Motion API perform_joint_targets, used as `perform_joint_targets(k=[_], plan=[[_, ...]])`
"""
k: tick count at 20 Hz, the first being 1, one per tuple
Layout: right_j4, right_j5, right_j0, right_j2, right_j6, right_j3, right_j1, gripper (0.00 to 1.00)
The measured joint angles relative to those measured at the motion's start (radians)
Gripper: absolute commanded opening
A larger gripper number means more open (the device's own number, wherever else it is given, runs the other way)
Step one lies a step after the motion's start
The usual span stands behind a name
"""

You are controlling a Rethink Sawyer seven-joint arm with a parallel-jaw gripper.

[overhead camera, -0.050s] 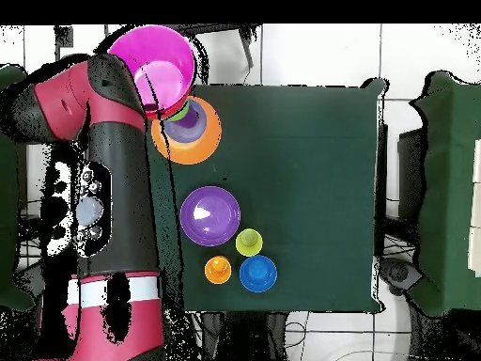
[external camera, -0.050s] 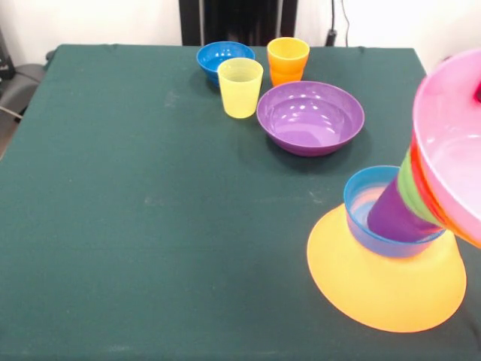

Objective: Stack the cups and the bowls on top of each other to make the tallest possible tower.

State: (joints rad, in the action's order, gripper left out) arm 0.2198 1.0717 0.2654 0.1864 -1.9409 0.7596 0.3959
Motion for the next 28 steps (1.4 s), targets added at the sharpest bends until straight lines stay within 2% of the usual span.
perform_joint_targets(k=[19, 28], plan=[[0.017, -0.012, -0.001, 0.008, 0.0, 0.008, 0.003, 1.0], [0.017, -0.013, -0.003, 0.006, 0.0, 0.117, 0.051, 1.0]])
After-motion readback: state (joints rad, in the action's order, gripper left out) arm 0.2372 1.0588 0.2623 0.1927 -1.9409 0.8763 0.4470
